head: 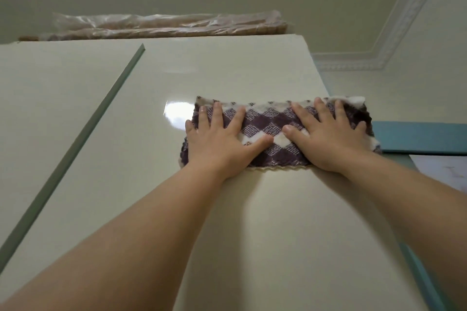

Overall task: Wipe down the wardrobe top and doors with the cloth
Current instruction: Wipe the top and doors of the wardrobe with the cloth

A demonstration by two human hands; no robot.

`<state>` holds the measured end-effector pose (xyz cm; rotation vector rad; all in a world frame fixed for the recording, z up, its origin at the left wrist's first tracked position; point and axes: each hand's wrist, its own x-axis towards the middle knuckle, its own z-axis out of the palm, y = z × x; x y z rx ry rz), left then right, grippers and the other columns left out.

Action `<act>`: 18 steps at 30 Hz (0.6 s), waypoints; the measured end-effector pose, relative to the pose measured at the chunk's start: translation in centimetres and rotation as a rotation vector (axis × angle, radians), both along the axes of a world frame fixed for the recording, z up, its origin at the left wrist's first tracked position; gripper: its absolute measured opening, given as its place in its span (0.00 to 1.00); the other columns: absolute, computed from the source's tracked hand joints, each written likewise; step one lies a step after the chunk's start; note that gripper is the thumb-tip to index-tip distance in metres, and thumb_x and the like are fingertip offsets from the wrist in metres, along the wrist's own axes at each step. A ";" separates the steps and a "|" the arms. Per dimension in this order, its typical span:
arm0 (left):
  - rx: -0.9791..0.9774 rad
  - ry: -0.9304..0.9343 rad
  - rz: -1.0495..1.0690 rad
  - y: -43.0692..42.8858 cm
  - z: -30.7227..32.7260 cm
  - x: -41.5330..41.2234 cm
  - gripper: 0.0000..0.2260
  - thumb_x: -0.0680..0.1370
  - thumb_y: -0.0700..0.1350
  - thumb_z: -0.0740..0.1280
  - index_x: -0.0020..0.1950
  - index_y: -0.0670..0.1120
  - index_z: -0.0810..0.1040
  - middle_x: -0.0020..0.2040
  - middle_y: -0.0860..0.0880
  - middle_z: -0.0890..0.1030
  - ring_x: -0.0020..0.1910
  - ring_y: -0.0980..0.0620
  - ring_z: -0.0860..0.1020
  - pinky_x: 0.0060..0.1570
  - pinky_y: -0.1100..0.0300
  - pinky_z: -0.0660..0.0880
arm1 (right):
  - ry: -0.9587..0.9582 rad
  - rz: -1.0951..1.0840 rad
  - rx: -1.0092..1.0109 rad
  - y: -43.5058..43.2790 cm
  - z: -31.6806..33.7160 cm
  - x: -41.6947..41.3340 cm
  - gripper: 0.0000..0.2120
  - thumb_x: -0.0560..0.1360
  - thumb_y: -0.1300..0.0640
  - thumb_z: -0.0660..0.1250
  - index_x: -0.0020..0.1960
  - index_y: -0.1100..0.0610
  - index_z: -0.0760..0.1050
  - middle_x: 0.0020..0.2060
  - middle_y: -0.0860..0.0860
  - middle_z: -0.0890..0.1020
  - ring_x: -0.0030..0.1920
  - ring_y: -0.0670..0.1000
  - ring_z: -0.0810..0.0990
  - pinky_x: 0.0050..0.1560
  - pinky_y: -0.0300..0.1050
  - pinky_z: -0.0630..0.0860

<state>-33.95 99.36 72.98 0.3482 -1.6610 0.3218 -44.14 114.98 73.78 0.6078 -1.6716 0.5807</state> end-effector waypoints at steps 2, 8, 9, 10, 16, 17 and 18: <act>-0.002 -0.002 -0.001 0.0 -1.0 0.0 0.37 0.68 0.75 0.46 0.73 0.63 0.42 0.77 0.48 0.40 0.75 0.44 0.38 0.70 0.42 0.37 | -0.014 -0.001 -0.001 0.0 -1.0 0.1 0.30 0.74 0.29 0.42 0.73 0.34 0.39 0.76 0.46 0.40 0.75 0.55 0.35 0.70 0.68 0.42; -0.001 -0.025 -0.020 -0.3 -2.4 0.3 0.38 0.68 0.75 0.47 0.74 0.62 0.42 0.77 0.48 0.40 0.74 0.44 0.36 0.69 0.42 0.36 | -0.073 -0.037 0.003 -0.3 -2.4 0.7 0.30 0.74 0.30 0.41 0.73 0.34 0.38 0.76 0.46 0.39 0.75 0.55 0.35 0.69 0.70 0.42; -0.001 -0.030 -0.027 -0.4 -2.4 0.4 0.38 0.68 0.75 0.47 0.74 0.62 0.42 0.77 0.48 0.40 0.74 0.44 0.36 0.69 0.42 0.36 | -0.078 -0.049 -0.006 -0.4 -2.5 0.9 0.30 0.73 0.30 0.41 0.73 0.34 0.38 0.76 0.46 0.39 0.75 0.56 0.35 0.68 0.71 0.42; 0.000 -0.033 -0.030 -0.5 -2.3 0.4 0.38 0.68 0.75 0.47 0.74 0.62 0.42 0.77 0.48 0.39 0.74 0.44 0.36 0.69 0.42 0.36 | -0.084 -0.059 -0.014 -0.5 -2.6 1.0 0.30 0.73 0.30 0.40 0.73 0.35 0.38 0.76 0.46 0.39 0.75 0.56 0.36 0.67 0.72 0.42; -0.007 -0.031 -0.037 -3.3 -1.8 2.0 0.39 0.67 0.76 0.48 0.74 0.63 0.43 0.77 0.49 0.39 0.74 0.45 0.36 0.69 0.41 0.37 | -0.074 -0.076 -0.046 -3.5 -2.4 2.8 0.31 0.73 0.29 0.39 0.73 0.35 0.38 0.76 0.46 0.40 0.75 0.57 0.37 0.67 0.72 0.42; -0.002 -0.020 -0.036 -4.2 -1.6 2.7 0.39 0.67 0.76 0.48 0.74 0.63 0.43 0.77 0.49 0.40 0.74 0.45 0.36 0.69 0.41 0.37 | -0.065 -0.074 -0.039 -4.4 -2.1 3.3 0.31 0.73 0.29 0.39 0.73 0.35 0.38 0.76 0.46 0.40 0.75 0.57 0.37 0.67 0.72 0.42; 0.003 -0.011 -0.033 -5.1 -1.5 3.4 0.39 0.67 0.76 0.48 0.73 0.63 0.43 0.77 0.50 0.40 0.74 0.45 0.37 0.70 0.42 0.37 | -0.052 -0.071 -0.030 -5.3 -1.8 3.9 0.31 0.73 0.29 0.40 0.73 0.35 0.39 0.76 0.47 0.40 0.75 0.57 0.37 0.67 0.72 0.42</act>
